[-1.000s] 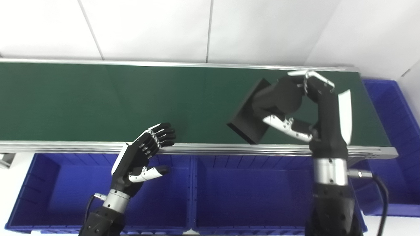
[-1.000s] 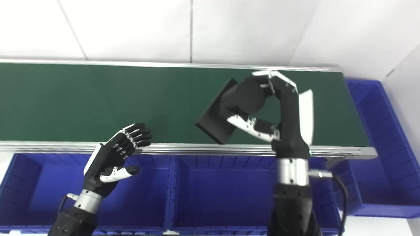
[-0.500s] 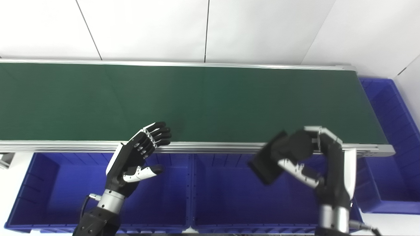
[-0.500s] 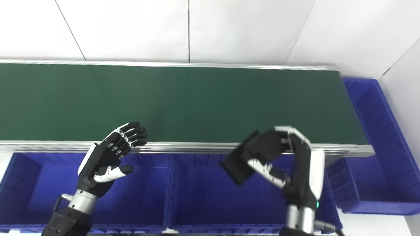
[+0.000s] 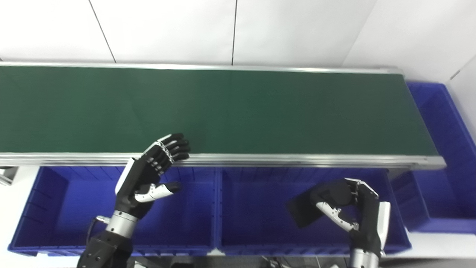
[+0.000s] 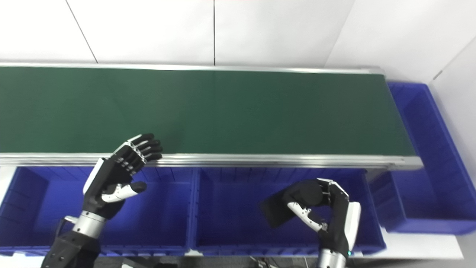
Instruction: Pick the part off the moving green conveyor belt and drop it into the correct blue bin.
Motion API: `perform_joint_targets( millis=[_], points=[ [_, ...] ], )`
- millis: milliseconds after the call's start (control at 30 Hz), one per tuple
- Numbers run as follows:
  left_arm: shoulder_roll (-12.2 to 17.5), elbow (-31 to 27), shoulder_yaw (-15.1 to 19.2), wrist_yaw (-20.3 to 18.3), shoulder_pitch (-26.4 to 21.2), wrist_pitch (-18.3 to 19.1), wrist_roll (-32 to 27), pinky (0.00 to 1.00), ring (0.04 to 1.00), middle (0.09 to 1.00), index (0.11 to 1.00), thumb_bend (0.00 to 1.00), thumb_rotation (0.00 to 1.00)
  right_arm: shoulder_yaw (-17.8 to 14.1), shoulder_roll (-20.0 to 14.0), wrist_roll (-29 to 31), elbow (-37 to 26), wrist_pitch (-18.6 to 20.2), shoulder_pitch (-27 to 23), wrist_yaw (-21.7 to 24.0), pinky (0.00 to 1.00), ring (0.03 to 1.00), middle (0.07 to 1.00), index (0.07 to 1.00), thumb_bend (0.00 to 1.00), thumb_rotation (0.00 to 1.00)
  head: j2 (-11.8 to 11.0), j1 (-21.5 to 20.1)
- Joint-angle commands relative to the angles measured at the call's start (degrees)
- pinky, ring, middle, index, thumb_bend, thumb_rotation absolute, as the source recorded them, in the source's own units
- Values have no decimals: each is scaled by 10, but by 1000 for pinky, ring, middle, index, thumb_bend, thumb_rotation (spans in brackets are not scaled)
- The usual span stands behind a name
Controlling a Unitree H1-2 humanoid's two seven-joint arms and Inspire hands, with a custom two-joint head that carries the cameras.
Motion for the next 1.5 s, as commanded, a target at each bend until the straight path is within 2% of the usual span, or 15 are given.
perform_joint_targets(
  millis=[0,500,733,833,867,933,1033,1167,1233,1333,1467],
  points=[
    [5,-22,2,-9,-3,-7,-4,739,765,778,789,882,344,-4,4,2,4,-27,-11,-15,421,444,500,491,519,0,0,-1],
    [3,-27,5,-10,-2,-3,-3,733,761,778,786,888,349,-10,-8,6,81,-44,-31,-37,382,418,505,505,518,0,2,3],
    [1,-30,5,-8,0,0,-1,735,760,776,787,878,338,-9,-7,4,72,-29,-31,-37,390,423,527,503,517,0,3,2],
    [2,-31,4,-8,0,0,1,739,762,777,789,873,341,2,-18,13,55,-18,-23,-7,425,421,518,523,516,0,3,3],
    [2,-31,4,-8,0,0,2,739,762,777,789,874,342,6,-22,16,50,-12,-21,4,494,547,627,652,657,36,3,3],
    [2,-30,4,-9,0,-1,2,738,762,777,790,873,342,15,-32,29,38,6,-16,37,574,654,728,762,734,83,3,4],
    [1,-27,5,-10,-1,-2,-3,740,762,776,788,877,336,25,-44,37,24,37,-12,72,797,872,914,950,811,287,3,6],
    [1,-25,4,-11,-1,-4,-2,740,762,776,787,880,341,33,-53,34,12,62,-10,95,864,931,963,996,847,361,2,5],
    [0,-25,4,-10,-2,-4,-1,739,762,777,788,884,347,39,-58,25,4,77,-9,104,886,982,991,999,917,446,2,5],
    [0,-26,4,-9,-2,-4,2,739,762,775,788,890,353,45,-65,10,-5,91,-9,110,900,1000,1000,1000,994,567,1,8],
    [-1,-23,4,-10,-2,-5,1,740,761,775,789,891,348,47,-68,18,-18,82,-7,117,926,1000,1000,1000,1000,592,-3,12]
  ],
)
